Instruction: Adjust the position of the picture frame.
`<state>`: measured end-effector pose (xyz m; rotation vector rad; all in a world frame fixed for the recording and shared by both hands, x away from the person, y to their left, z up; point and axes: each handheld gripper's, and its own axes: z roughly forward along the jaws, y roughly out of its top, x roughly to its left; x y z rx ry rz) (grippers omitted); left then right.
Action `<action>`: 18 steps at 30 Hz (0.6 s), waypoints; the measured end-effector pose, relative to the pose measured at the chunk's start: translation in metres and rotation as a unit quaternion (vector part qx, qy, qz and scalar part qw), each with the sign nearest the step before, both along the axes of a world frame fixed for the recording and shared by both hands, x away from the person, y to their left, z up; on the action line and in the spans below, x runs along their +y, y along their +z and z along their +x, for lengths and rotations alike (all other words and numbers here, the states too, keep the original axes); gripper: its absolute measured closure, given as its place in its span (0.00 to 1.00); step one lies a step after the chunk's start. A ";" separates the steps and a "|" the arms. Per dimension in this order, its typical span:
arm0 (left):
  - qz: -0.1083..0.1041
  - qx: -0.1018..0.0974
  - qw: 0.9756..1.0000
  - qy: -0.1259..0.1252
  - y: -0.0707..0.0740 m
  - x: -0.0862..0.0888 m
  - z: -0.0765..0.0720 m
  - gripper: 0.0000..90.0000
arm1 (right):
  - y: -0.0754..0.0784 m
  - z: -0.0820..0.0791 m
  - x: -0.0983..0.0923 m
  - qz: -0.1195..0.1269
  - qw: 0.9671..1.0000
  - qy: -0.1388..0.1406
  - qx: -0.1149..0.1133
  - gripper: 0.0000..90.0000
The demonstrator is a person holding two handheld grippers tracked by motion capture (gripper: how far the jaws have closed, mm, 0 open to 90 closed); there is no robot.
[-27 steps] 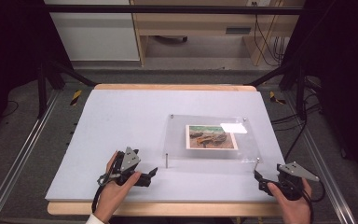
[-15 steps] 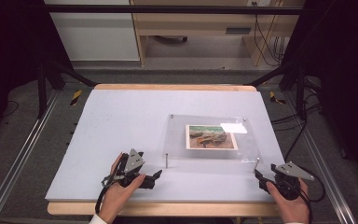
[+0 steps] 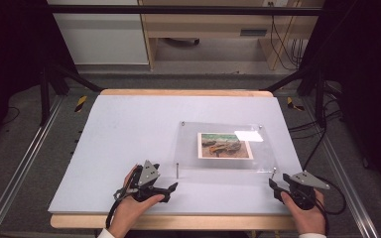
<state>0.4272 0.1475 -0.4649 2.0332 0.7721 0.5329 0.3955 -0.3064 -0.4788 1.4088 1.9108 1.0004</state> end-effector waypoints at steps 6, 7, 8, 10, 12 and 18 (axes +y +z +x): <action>0.004 -0.001 1.000 0.001 -0.001 -0.003 0.001 0.17 | -0.002 0.006 -0.001 0.013 1.000 0.003 0.007 0.43; 0.004 0.000 1.000 0.002 -0.001 -0.004 0.001 0.19 | -0.002 0.007 0.000 0.016 1.000 0.004 0.008 0.43; 0.005 -0.001 1.000 0.003 -0.001 -0.004 0.001 0.20 | -0.002 0.008 0.001 0.016 1.000 0.004 0.011 0.44; 0.005 0.001 1.000 0.007 -0.002 -0.004 0.002 0.22 | -0.003 0.010 0.002 0.014 1.000 0.005 0.011 0.48; 0.004 0.001 1.000 0.011 -0.002 -0.004 0.003 0.24 | -0.004 0.012 0.002 0.016 1.000 0.004 0.013 0.52; -0.022 0.012 0.999 0.027 -0.002 -0.002 0.008 0.34 | -0.002 0.018 0.001 0.054 0.998 0.016 0.007 0.72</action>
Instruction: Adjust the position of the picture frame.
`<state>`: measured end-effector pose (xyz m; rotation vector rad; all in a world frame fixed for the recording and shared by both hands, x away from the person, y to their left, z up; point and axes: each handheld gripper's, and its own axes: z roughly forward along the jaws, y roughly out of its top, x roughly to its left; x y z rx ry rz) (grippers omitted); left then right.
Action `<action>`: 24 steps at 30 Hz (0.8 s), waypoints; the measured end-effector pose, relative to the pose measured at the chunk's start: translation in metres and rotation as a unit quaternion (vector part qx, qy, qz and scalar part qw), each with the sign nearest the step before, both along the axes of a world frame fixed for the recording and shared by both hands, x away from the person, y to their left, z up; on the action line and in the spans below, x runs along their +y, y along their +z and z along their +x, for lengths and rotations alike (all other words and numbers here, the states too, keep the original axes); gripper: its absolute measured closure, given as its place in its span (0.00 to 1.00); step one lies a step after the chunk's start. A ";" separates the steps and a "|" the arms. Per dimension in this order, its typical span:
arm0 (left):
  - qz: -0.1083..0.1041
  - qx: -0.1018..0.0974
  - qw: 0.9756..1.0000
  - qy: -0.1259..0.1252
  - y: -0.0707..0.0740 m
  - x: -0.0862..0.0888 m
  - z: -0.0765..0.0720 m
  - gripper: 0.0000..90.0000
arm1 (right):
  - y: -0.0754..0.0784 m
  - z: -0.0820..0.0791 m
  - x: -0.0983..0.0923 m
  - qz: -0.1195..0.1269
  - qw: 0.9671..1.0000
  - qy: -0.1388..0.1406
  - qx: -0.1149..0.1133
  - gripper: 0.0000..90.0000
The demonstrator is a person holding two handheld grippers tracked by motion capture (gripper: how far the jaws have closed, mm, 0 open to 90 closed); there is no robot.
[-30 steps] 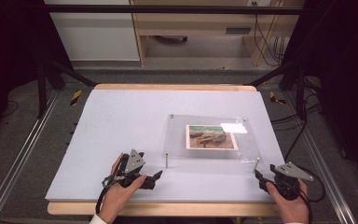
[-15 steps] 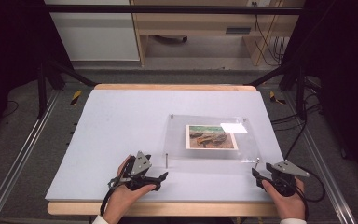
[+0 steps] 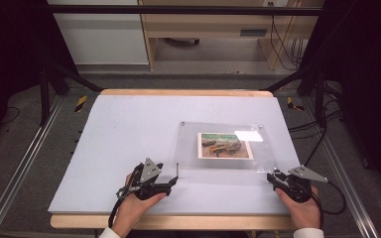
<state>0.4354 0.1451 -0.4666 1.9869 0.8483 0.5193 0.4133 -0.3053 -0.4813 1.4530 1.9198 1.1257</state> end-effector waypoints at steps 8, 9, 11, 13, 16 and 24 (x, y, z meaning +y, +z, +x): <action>-0.022 0.007 1.000 0.008 0.001 -0.001 0.002 0.47 | 0.000 0.006 -0.001 0.032 0.999 0.019 -0.009 0.86; -0.026 0.010 1.000 0.010 0.000 -0.002 0.003 0.48 | -0.001 0.008 -0.002 0.034 0.999 0.023 -0.009 0.88; -0.026 0.013 1.000 0.009 -0.001 -0.002 0.004 0.52 | -0.002 0.010 -0.002 0.041 0.999 0.028 -0.011 0.91; -0.028 0.013 0.999 0.011 -0.001 -0.003 0.006 0.55 | -0.001 0.012 -0.003 0.048 0.998 0.029 -0.016 0.93; -0.023 0.009 1.000 0.009 0.000 -0.004 0.007 0.59 | -0.001 0.012 -0.003 0.048 0.998 0.030 -0.019 0.94; -0.021 0.013 1.000 -0.007 -0.003 -0.011 0.013 0.70 | 0.002 0.012 -0.005 0.081 0.996 0.022 -0.022 0.93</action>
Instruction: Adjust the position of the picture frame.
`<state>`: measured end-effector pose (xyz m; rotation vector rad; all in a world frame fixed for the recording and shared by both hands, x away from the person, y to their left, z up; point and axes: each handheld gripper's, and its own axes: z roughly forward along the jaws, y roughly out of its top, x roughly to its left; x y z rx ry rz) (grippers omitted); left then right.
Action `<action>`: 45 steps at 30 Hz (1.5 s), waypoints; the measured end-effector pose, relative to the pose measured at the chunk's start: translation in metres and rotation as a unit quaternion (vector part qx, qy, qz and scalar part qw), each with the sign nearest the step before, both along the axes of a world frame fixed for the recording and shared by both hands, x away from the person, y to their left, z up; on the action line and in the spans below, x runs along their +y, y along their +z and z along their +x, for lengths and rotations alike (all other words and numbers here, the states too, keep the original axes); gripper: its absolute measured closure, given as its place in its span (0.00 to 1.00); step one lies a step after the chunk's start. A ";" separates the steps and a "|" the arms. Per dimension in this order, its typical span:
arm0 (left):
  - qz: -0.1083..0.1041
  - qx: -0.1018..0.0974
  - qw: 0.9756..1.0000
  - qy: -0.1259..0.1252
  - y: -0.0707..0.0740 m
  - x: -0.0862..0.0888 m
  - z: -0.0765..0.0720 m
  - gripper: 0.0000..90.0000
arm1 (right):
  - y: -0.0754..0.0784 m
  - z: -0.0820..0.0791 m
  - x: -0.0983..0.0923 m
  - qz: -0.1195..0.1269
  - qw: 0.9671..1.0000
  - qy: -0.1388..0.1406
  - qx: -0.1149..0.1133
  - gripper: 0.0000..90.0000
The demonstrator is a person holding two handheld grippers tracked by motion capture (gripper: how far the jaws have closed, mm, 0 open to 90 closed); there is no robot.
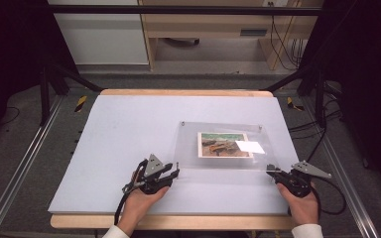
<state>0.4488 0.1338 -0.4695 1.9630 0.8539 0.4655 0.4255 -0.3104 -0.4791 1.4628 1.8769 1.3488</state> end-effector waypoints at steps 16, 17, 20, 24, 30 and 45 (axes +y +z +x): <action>-0.099 0.005 0.995 0.007 -0.008 -0.011 0.013 0.93 | 0.002 0.002 -0.002 0.018 1.000 0.003 -0.005 0.90; -0.098 0.004 0.995 0.009 -0.006 -0.011 0.013 0.93 | 0.003 0.002 -0.001 0.016 1.000 0.005 -0.008 0.90; -0.095 0.001 0.995 0.010 -0.002 -0.011 0.014 0.94 | 0.005 0.005 0.000 0.007 1.000 0.007 -0.020 0.92; -0.095 -0.002 0.995 0.009 0.009 -0.009 0.016 0.94 | 0.011 0.004 0.002 -0.001 0.999 0.002 -0.039 0.94; -0.107 -0.017 0.994 0.011 0.032 0.006 0.010 0.93 | 0.031 -0.002 0.015 -0.005 0.998 -0.005 -0.065 0.94; -0.119 -0.060 0.989 0.059 0.060 0.089 0.000 0.92 | 0.065 0.025 0.096 -0.008 0.996 0.031 -0.081 0.94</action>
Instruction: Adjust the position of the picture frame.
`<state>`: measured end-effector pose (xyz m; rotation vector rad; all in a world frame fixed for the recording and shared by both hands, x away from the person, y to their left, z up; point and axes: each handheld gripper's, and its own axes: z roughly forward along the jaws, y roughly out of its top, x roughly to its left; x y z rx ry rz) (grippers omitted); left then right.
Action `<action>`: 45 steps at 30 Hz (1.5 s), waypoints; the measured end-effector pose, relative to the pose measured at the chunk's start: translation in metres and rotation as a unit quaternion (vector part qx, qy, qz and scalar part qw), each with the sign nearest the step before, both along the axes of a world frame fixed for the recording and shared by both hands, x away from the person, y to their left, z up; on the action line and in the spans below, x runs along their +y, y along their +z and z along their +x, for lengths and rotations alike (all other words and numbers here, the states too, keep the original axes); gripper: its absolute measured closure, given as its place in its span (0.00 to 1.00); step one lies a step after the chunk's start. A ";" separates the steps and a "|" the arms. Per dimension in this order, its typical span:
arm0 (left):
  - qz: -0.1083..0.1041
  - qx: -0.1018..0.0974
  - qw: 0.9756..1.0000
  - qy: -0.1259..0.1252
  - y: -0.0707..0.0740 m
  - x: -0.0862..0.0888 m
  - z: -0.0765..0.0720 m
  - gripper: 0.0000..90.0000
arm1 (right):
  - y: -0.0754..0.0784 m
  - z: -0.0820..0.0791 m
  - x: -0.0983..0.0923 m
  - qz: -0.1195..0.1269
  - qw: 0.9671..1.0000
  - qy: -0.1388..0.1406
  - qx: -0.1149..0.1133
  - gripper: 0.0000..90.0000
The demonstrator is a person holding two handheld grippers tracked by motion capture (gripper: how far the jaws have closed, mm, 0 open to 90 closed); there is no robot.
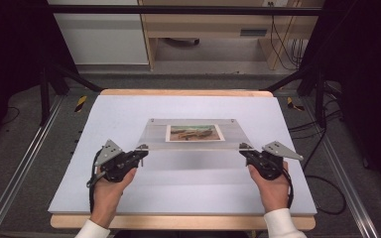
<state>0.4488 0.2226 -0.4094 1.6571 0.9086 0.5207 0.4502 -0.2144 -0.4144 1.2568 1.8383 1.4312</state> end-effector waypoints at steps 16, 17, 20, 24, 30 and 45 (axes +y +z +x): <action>0.006 0.011 1.000 0.000 -0.022 0.030 0.024 0.92 | -0.008 0.022 0.039 -0.014 1.000 -0.001 0.021 0.94; 0.005 0.013 1.000 0.000 -0.026 0.029 0.022 0.92 | -0.014 0.019 0.037 -0.016 0.999 0.000 0.030 0.94; 0.018 0.022 1.000 0.002 -0.029 0.029 0.020 0.92 | -0.021 0.014 0.037 -0.015 1.000 0.001 0.027 0.94; 0.030 0.040 0.999 0.005 -0.037 0.029 0.016 0.93 | -0.032 0.008 0.039 -0.019 0.999 0.006 0.037 0.94; 0.053 0.064 0.996 0.014 -0.045 0.025 0.011 0.93 | -0.044 0.003 0.038 -0.031 0.998 0.017 0.056 0.94; 0.079 0.083 0.993 0.029 -0.057 0.020 0.006 0.94 | -0.057 -0.001 0.039 -0.044 0.996 0.015 0.077 0.94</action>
